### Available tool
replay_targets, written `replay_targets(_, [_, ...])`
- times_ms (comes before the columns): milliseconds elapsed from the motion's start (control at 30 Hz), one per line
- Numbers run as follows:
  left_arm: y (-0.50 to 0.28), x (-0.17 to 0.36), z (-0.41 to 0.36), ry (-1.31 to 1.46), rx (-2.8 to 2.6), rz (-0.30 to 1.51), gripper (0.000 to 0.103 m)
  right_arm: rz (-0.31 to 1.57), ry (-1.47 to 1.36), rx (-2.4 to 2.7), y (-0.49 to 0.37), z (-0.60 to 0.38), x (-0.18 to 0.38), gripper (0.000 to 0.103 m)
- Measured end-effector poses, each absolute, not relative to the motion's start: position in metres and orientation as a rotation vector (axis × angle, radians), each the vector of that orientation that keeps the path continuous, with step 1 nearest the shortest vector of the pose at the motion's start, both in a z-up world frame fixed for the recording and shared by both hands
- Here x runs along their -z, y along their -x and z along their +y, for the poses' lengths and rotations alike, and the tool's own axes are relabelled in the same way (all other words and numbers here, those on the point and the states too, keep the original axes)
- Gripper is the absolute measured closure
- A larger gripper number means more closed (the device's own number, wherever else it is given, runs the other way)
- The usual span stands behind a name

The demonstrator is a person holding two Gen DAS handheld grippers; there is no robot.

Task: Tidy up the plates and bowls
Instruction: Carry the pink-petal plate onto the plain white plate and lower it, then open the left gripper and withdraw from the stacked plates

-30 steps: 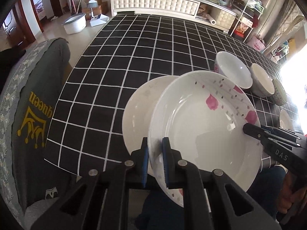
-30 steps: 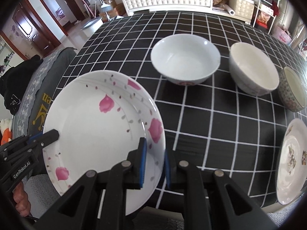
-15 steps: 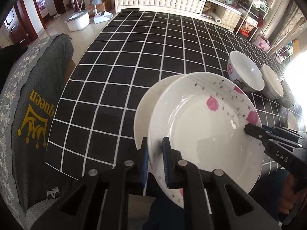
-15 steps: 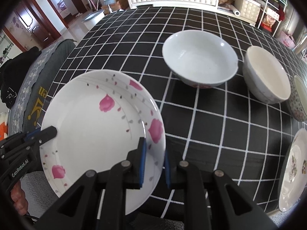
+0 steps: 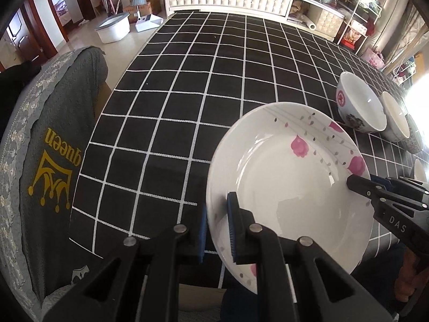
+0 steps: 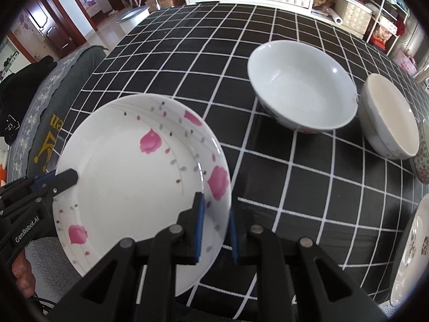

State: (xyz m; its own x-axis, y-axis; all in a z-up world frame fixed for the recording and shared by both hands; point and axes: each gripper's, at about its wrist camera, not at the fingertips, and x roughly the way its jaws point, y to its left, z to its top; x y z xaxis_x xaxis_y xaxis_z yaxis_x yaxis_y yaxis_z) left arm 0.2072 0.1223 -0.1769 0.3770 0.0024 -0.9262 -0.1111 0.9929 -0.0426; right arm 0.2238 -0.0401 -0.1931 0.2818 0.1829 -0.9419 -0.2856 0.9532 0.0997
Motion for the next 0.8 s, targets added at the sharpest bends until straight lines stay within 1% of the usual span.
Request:
replay_targets(433, [-0.211,0.184,0.12,0.053,-0.097,1.199,0.089,1.21,0.199,-0.288,-0.222,-0.028,0.193,0.082])
replay_targets(633, [-0.207,0.172,0.115,-0.011,-0.109,1.174,0.09,1.205,0.206,-0.282,-0.22,-0.028,0.191,0.082])
replay_targets(800, [-0.203,0.161,0.117,0.031,-0.08,1.161,0.09,1.193,0.127,-0.301,-0.218,-0.038,0.18,0.082])
